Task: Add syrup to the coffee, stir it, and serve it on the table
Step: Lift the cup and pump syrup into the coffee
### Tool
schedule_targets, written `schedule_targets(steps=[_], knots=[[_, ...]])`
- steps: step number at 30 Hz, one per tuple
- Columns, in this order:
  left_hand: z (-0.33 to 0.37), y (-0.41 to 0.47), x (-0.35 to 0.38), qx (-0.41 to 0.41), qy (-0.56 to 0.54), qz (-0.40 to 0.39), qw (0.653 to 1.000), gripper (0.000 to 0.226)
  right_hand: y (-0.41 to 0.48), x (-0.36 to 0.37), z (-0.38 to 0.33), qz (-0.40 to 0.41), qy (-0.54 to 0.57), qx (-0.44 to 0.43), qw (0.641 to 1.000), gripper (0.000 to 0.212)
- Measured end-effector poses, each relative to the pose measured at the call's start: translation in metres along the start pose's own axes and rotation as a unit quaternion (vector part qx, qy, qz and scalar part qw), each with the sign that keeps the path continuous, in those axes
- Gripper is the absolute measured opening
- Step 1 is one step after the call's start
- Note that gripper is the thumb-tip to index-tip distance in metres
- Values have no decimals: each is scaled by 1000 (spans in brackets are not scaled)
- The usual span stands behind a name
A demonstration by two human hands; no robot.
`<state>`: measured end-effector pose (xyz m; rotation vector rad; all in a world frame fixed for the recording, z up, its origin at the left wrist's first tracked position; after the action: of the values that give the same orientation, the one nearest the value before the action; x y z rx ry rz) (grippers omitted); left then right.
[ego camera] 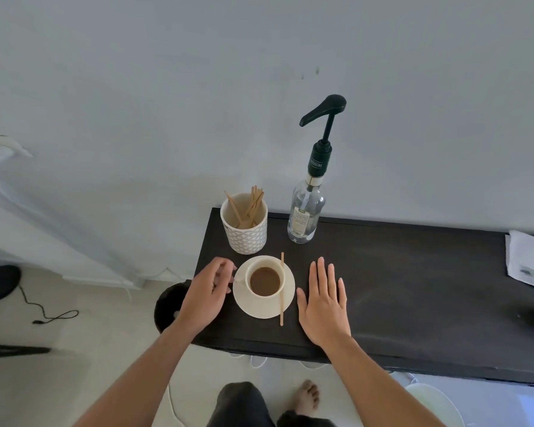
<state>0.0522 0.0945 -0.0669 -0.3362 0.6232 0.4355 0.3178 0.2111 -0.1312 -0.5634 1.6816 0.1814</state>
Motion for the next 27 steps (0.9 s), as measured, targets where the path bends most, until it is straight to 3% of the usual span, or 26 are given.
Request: schedule_targets(steps=[3,9,18,27], knots=[[2,-7,16,-22,-29,-66,997,15,0,4,1,-12,3,0,1000,78],[5,-11,34,-27,-66,-102,992,19,1,6,1,-23,11,15,1000,78],[-6,-17,46,-41,-121,-103,986,42,0,6,-1,-41,8,28,999,76],[2,-6,41,-18,-73,-71,995,38,1,6,1,-42,30,34,998,76]])
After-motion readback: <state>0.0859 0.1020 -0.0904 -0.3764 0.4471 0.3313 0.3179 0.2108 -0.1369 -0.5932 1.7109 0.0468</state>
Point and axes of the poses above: each hand's wrist, its own y-axis towards the middle knuckle, its own x-axis out of the palm, z = x × y, the point moved 10 cm from there along y, towards the middle knuckle, and after that the axes turned 1 degree about -x, right-handed, at the moved point
